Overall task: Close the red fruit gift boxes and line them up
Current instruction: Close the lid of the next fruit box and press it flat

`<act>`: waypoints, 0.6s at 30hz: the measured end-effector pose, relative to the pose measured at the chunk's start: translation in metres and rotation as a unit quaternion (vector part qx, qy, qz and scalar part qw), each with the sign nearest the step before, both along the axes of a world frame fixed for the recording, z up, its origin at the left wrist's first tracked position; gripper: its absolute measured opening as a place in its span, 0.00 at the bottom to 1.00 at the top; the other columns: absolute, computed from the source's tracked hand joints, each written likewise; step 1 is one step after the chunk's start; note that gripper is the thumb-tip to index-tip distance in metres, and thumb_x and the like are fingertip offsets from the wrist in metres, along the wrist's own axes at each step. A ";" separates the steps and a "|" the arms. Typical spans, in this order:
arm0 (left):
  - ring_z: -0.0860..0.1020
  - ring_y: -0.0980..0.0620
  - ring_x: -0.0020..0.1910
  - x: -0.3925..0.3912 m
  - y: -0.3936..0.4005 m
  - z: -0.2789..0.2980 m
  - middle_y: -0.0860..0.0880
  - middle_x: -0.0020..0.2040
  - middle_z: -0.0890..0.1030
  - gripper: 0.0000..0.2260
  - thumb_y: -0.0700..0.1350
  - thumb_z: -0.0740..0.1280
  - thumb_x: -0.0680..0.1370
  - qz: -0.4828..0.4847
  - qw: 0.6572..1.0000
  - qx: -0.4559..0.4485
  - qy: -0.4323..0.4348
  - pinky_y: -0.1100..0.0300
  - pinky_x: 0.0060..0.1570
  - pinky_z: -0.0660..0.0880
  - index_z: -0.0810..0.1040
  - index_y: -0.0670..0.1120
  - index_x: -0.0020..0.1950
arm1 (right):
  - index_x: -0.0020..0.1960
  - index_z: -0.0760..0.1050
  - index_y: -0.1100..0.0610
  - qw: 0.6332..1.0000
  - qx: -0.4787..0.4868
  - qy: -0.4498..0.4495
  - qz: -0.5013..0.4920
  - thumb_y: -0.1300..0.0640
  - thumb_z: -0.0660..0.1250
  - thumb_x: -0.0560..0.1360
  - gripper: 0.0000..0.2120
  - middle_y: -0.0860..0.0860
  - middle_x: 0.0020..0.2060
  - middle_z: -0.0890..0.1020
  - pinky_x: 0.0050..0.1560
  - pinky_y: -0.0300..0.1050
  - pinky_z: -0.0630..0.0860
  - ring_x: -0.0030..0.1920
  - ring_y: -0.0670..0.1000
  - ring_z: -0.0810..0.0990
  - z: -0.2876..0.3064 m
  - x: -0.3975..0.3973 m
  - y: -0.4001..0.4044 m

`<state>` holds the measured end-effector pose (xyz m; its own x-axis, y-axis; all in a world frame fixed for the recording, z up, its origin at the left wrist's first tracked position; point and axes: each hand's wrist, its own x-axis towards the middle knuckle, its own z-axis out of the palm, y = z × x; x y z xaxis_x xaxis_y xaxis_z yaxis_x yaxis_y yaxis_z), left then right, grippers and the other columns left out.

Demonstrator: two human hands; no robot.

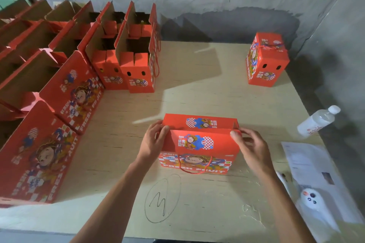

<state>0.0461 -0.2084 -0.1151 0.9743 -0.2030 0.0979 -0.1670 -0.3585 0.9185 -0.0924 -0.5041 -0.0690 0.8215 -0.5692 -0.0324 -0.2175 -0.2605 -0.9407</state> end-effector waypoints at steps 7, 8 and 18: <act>0.76 0.54 0.66 -0.004 -0.004 -0.003 0.62 0.59 0.81 0.11 0.50 0.62 0.84 -0.007 0.999 -0.018 -0.046 0.60 0.65 0.71 0.85 0.56 0.55 | 0.70 0.73 0.45 0.988 -0.125 0.018 0.091 0.29 0.72 0.68 0.36 0.39 0.60 0.77 0.57 0.47 0.78 0.57 0.42 0.78 -0.011 -0.005 -0.008; 0.76 0.53 0.66 -0.005 -0.005 -0.002 0.63 0.58 0.80 0.12 0.50 0.61 0.85 -0.010 0.998 -0.020 -0.054 0.61 0.64 0.71 0.84 0.60 0.55 | 0.70 0.73 0.45 0.984 -0.147 0.015 0.101 0.28 0.70 0.68 0.35 0.40 0.61 0.76 0.58 0.46 0.77 0.58 0.41 0.77 -0.010 -0.005 -0.011; 0.72 0.51 0.67 -0.012 -0.015 -0.002 0.65 0.55 0.78 0.14 0.52 0.59 0.86 -0.017 0.996 -0.001 -0.087 0.61 0.66 0.67 0.81 0.68 0.57 | 0.52 0.82 0.56 0.971 -0.210 0.013 0.116 0.31 0.66 0.76 0.27 0.44 0.58 0.76 0.59 0.49 0.76 0.59 0.49 0.79 -0.023 -0.013 -0.023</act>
<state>0.0345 -0.2234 -0.1173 0.9354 -0.2345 0.2646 -0.3349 -0.3474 0.8759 -0.1056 -0.5268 -0.0917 0.9310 -0.3369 0.1402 -0.1297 -0.6648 -0.7357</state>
